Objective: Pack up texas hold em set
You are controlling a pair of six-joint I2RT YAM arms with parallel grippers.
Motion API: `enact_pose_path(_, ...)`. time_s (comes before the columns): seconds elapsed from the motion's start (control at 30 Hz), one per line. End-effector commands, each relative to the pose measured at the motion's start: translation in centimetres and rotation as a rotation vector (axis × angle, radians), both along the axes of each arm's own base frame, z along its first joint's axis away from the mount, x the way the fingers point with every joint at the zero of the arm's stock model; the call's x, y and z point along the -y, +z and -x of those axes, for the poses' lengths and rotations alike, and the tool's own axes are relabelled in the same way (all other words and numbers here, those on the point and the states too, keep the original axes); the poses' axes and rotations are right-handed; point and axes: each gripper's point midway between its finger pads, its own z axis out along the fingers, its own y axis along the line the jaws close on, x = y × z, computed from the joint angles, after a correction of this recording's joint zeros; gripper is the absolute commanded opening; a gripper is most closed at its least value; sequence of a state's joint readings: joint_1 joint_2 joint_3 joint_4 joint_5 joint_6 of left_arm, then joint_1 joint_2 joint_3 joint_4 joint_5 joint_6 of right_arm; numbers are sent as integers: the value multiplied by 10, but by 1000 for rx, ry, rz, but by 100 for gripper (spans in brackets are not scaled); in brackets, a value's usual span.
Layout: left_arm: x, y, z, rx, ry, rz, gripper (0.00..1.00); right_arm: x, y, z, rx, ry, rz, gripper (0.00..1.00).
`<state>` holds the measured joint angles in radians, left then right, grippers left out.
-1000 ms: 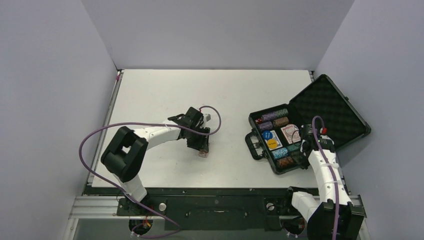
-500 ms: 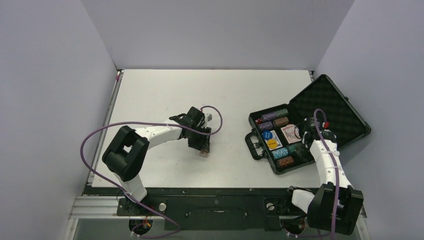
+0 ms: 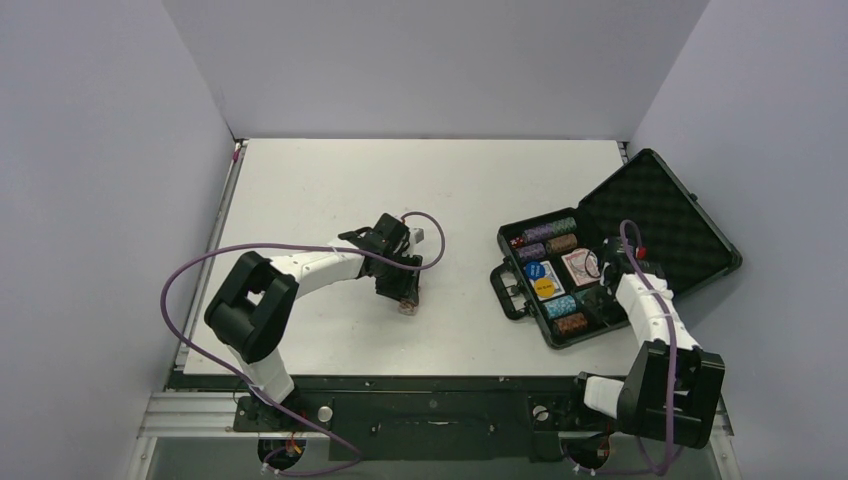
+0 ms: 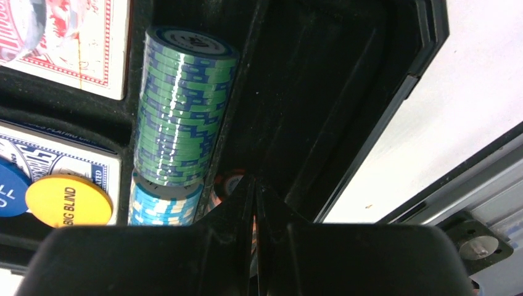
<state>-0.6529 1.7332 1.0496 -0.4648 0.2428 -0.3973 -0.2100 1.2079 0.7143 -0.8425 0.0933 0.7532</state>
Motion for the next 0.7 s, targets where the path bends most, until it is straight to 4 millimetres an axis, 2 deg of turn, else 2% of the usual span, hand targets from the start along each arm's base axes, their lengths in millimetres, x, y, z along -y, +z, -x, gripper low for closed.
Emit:
enact_pose_path(0.0, 13, 21, -12, 55, -23, 52, 10, -9, -10, 1, 6, 16, -55, 0)
enact_pose_path(0.3, 20, 28, -14, 50, -24, 79, 9, -24, -12, 14, 20, 32, -113, 0)
enact_pose_path(0.5, 31, 50, -22, 71, -31, 129, 7, -22, 11, 11, 91, 39, -89, 0)
enact_pose_path(0.57, 35, 58, -24, 80, -35, 146, 7, -20, 21, 10, 111, 36, -78, 9)
enact_pose_path(0.6, 36, 62, -25, 86, -36, 153, 6, -20, 25, 9, 120, 35, -75, 19)
enact_pose_path(0.67, 40, 71, -26, 96, -41, 175, 6, -20, 35, 8, 149, 41, -68, 31)
